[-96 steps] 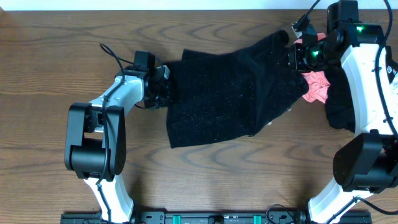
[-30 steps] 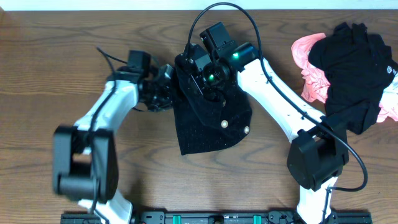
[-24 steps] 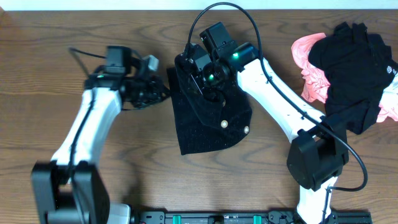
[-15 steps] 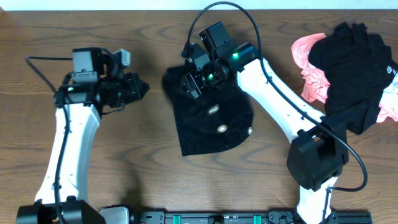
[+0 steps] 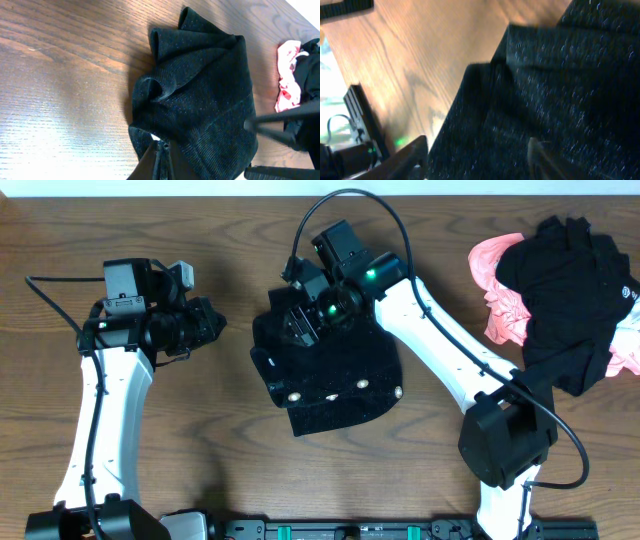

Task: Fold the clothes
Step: 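Fold the right half over onto the left half with the right gripper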

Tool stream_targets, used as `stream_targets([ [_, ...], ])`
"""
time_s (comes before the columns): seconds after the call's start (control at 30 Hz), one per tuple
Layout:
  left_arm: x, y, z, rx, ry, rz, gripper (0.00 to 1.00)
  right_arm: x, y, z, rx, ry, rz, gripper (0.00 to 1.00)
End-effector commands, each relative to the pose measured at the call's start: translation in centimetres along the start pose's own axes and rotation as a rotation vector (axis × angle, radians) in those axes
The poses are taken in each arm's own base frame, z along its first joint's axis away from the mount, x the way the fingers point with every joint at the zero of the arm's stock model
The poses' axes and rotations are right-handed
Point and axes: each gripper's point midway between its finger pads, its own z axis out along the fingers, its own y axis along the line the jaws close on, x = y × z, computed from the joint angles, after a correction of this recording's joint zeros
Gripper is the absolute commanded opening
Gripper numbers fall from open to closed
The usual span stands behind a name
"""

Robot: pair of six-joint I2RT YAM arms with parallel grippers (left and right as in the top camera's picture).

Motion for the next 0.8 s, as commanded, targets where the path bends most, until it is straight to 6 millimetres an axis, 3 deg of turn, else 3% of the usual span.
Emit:
stream_targets([
  [0.0, 0.1, 0.3, 0.0, -0.013, 0.003, 0.015, 0.08, 0.1, 1.5, -0.5, -0.024, 0.010, -0.022, 0.50],
  [0.13, -0.3, 0.4, 0.0, -0.016, -0.013, 0.025, 0.08, 2.1, 2.2, 0.7, -0.025, 0.080, -0.023, 0.25],
  [0.27, -0.7, 0.4, -0.1, -0.013, -0.030, 0.031, 0.08, 4.9, 1.8, 2.3, -0.027, 0.156, 0.005, 0.09],
  [0.47, -1.1, 0.8, -0.2, -0.023, -0.047, 0.028, 0.08, 10.5, -1.1, 4.6, 0.038, 0.284, 0.086, 0.06],
  [0.57, -1.2, 1.1, -0.3, -0.041, -0.052, 0.027, 0.08, 12.1, -2.0, 5.4, 0.041, 0.307, 0.109, 0.04],
  [0.77, -1.5, 1.0, -0.3, -0.038, -0.063, 0.033, 0.08, 10.3, -2.1, 4.8, 0.024, 0.248, 0.097, 0.01],
])
